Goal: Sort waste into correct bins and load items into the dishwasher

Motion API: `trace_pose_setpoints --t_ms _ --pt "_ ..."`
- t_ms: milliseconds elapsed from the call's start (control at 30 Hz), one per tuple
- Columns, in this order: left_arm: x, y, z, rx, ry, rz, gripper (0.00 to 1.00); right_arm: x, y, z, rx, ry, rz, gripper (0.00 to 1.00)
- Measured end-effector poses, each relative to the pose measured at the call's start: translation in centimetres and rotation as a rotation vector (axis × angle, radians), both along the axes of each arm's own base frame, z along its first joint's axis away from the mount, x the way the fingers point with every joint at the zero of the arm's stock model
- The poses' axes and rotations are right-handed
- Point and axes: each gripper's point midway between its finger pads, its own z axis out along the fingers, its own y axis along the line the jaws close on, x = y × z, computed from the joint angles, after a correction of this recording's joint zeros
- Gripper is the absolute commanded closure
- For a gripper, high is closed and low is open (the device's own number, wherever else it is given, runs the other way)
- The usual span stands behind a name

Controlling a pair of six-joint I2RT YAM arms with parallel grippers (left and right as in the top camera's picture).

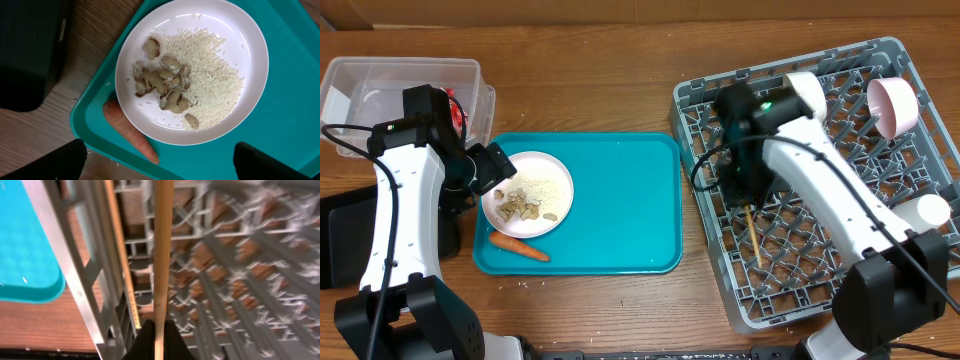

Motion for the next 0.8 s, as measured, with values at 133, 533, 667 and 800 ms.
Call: trace_pose_setpoints --t_ms 133,533,667,800 --pt "0.1 0.0 0.0 0.001 -0.004 0.000 0.04 -1.6 0.6 -2.1 -0.005 0.045 0.034 0.96" --pt "0.2 0.0 0.0 0.002 -0.007 0.000 0.04 -0.3 0.8 -1.5 -0.002 -0.005 0.009 0.61" --pt "0.2 0.1 0.0 0.002 -0.007 0.000 0.04 3.6 0.6 2.3 0.022 -0.177 -0.035 0.60" --pt "0.2 0.0 0.0 0.002 -0.008 0.000 0.04 8.5 -2.8 7.9 -0.023 -0.432 -0.156 0.55"
